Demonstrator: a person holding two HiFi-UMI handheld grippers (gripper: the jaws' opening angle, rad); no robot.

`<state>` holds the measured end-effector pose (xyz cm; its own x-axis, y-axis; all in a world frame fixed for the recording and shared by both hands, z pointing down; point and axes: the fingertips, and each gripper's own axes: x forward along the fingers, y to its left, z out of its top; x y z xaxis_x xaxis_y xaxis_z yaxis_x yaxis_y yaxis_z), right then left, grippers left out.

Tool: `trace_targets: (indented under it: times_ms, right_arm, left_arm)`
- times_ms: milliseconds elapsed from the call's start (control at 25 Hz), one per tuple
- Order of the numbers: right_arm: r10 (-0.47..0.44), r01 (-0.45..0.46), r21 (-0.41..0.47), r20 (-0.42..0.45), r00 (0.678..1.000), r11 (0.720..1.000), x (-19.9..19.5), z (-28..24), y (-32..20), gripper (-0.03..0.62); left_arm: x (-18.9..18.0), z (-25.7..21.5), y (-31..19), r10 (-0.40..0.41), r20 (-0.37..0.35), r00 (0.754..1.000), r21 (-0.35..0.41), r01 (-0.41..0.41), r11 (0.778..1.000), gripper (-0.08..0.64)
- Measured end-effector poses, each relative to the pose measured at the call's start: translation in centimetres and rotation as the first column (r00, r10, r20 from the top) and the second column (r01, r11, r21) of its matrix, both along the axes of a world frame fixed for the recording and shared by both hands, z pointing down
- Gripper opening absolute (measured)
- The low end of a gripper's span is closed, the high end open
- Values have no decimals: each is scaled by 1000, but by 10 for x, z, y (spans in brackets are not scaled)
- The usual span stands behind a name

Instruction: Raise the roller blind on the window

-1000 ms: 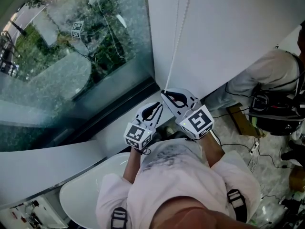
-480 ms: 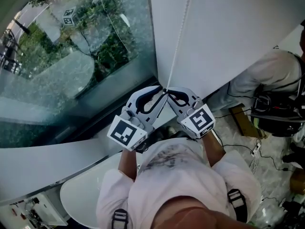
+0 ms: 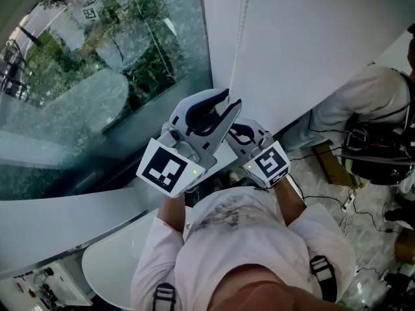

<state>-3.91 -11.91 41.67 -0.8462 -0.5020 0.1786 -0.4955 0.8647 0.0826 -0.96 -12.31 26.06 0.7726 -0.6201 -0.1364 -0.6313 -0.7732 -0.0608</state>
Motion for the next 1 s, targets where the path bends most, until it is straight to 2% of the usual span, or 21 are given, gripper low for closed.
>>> trace_targets:
  times_ms: [120,200,440,800,1000]
  right_arm:
    - [-3,3,2,-2,1000,1000,1,1,1,64]
    - [-6,6,3,-3,1000,1000,1,1,1,64]
    - [-6,6,0,-13,1000,1000,-1,4,2,64]
    - [-5,1,-47,-82,997,999,-4,37,1,64]
    - [-4,-6,-85,-117,993,996,-2,64,-1,64]
  left_arm:
    - [4,-4,-4,-10,13,1000,-3,10,1000,62]
    - [4,-5,-6,-27,14,1000,-8,27,1000,20]
    - [0,-2,-4,-77,-40,996,-1,77,997,9]
    - [-5,31,-3,-76,-40,996,-68,73,995,9]
    - [-4,59,-7,-73,-25,997,-75,71,995,9]
